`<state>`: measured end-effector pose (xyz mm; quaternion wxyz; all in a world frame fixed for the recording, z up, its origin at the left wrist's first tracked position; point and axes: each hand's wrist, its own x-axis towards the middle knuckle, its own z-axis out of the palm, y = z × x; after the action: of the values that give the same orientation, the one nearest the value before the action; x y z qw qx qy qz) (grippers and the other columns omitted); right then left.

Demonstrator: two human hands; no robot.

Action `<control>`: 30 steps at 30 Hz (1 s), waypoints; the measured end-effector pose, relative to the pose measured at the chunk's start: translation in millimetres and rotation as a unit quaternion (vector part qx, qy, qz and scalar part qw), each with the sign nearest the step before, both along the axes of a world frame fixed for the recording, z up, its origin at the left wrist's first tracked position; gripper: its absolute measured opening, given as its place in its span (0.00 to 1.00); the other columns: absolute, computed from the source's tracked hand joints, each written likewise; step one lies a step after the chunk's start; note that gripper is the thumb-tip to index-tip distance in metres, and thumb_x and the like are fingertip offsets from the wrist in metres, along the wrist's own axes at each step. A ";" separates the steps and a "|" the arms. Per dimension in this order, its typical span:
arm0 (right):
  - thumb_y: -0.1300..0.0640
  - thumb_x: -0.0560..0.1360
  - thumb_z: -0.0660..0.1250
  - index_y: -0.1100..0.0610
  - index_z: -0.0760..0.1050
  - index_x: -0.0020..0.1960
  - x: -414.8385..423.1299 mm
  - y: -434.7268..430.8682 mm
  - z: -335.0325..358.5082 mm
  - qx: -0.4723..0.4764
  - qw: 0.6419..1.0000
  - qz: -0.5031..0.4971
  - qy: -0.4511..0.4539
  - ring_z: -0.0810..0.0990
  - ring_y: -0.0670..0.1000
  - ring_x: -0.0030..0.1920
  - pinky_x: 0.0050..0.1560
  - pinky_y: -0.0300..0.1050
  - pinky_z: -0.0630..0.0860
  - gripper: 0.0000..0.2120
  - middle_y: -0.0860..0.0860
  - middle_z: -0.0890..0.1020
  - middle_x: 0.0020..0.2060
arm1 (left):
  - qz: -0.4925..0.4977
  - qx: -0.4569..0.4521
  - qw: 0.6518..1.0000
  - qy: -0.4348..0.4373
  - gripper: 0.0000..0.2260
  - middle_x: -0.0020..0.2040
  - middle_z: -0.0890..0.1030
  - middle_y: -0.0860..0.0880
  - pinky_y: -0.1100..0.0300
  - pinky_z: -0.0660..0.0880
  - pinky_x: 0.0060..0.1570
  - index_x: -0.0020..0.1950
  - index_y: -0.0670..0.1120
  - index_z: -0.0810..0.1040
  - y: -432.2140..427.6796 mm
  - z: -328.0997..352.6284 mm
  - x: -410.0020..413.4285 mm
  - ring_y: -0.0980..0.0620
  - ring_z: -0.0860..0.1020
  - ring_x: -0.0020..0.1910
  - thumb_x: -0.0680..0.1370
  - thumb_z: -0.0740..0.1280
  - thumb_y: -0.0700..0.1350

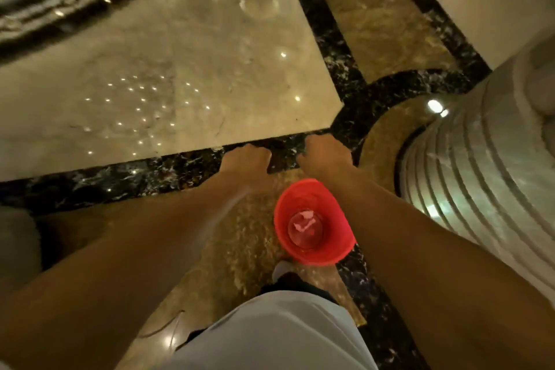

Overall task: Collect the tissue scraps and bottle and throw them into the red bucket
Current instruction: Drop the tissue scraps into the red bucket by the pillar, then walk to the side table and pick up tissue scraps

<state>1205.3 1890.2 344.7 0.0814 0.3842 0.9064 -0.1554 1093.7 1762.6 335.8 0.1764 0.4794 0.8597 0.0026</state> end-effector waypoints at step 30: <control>0.48 0.77 0.59 0.55 0.69 0.63 -241.1 -978.9 26.6 -0.010 0.685 0.726 0.056 0.76 0.60 0.56 0.47 0.52 0.72 0.18 0.57 0.76 0.58 | 0.770 0.000 0.635 0.068 0.15 0.43 0.82 0.50 0.58 0.71 0.35 0.47 0.55 0.77 -1005.8 25.9 33.6 0.47 0.80 0.40 0.66 0.65 0.60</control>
<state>964.2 911.3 371.3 0.1212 -0.4041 0.9033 -0.0779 1127.3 756.9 361.7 0.0512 -0.3571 0.9268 0.1047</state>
